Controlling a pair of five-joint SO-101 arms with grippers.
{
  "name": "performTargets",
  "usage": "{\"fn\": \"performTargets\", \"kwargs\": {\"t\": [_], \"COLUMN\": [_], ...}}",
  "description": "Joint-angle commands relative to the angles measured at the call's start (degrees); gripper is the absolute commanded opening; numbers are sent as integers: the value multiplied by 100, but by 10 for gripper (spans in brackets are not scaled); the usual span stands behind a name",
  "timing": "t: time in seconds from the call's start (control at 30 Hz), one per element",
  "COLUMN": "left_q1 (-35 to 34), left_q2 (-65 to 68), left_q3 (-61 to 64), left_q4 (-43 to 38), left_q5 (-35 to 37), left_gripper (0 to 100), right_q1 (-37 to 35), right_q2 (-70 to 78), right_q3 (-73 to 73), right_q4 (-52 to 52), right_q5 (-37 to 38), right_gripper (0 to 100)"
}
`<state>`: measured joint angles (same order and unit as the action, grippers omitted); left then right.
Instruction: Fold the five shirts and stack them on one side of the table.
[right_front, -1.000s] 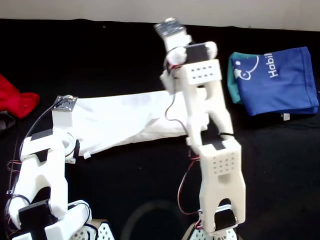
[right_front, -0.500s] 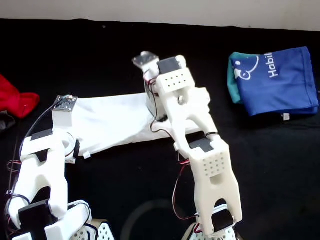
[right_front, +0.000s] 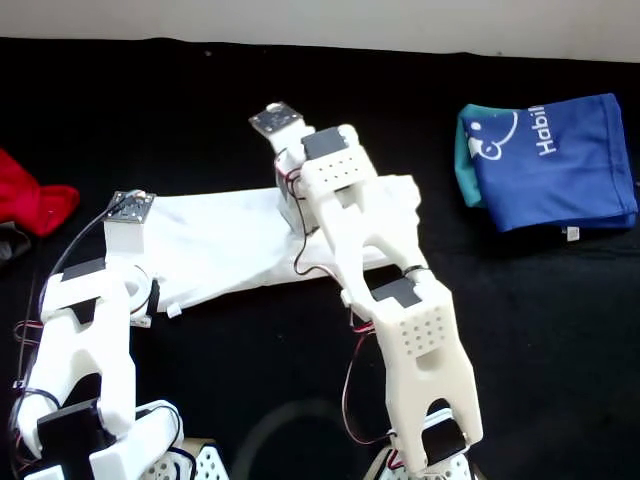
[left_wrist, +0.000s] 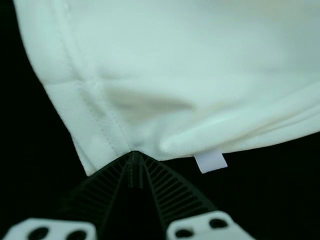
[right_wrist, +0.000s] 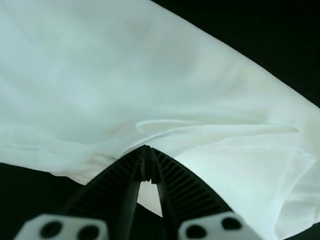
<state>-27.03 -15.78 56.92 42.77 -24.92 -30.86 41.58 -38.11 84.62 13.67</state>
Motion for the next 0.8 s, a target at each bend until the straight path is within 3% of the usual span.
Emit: {"fn": "performTargets", "kwargs": {"t": [0.0,0.5,0.77], "left_q1": [-48,-48,-48], "left_q2": [-4,-4,-4], "left_q3": [13,13,22], "left_q4": [-141,-141,-141], "left_q5": [-35,-35,-35], "left_gripper": [10,10,10], "right_q1": [-119,-75,136], "right_q2": [-233,-295,-620], "right_q3": [-22,-48,-945], "right_q4": [-356,-1095,-180], "right_q5": [-35,-35,-35], "right_gripper": [6,6,6]}}
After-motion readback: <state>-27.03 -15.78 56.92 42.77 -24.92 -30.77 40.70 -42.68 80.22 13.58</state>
